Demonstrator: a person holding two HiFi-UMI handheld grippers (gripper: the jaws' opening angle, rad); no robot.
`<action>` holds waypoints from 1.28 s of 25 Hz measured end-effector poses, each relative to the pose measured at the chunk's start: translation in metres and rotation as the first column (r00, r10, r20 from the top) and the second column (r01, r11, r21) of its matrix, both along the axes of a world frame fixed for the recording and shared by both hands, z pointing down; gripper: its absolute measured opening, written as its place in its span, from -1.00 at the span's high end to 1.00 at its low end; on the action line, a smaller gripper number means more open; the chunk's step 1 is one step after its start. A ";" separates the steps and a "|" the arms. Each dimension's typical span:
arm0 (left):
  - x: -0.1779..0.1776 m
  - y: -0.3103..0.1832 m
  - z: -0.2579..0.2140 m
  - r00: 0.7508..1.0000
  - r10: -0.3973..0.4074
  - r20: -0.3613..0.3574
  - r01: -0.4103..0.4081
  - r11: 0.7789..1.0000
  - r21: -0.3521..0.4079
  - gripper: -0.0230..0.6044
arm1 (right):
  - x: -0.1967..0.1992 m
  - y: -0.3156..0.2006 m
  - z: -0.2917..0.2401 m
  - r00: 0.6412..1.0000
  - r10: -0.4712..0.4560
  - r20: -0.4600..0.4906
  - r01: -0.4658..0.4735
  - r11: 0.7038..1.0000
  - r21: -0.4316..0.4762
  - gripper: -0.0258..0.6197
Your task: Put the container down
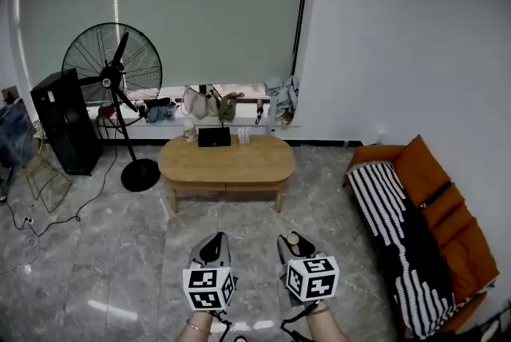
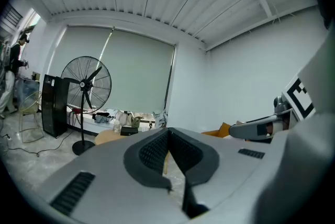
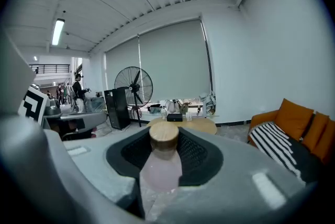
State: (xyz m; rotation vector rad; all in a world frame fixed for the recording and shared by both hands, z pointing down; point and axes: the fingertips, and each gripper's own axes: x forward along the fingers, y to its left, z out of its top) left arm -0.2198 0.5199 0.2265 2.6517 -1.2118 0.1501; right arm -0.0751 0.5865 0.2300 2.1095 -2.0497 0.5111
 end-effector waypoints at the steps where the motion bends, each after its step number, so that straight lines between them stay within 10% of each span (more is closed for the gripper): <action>1: -0.001 -0.001 0.001 1.000 0.001 0.002 -0.001 1.000 -0.001 0.95 | -0.001 -0.001 0.001 1.000 0.004 -0.009 -0.004 1.000 -0.002 0.48; 32: 0.061 -0.160 0.018 0.998 -0.050 0.029 0.051 0.998 -0.031 0.95 | 0.072 -0.166 0.011 0.998 -0.065 -0.024 0.064 0.998 -0.027 0.48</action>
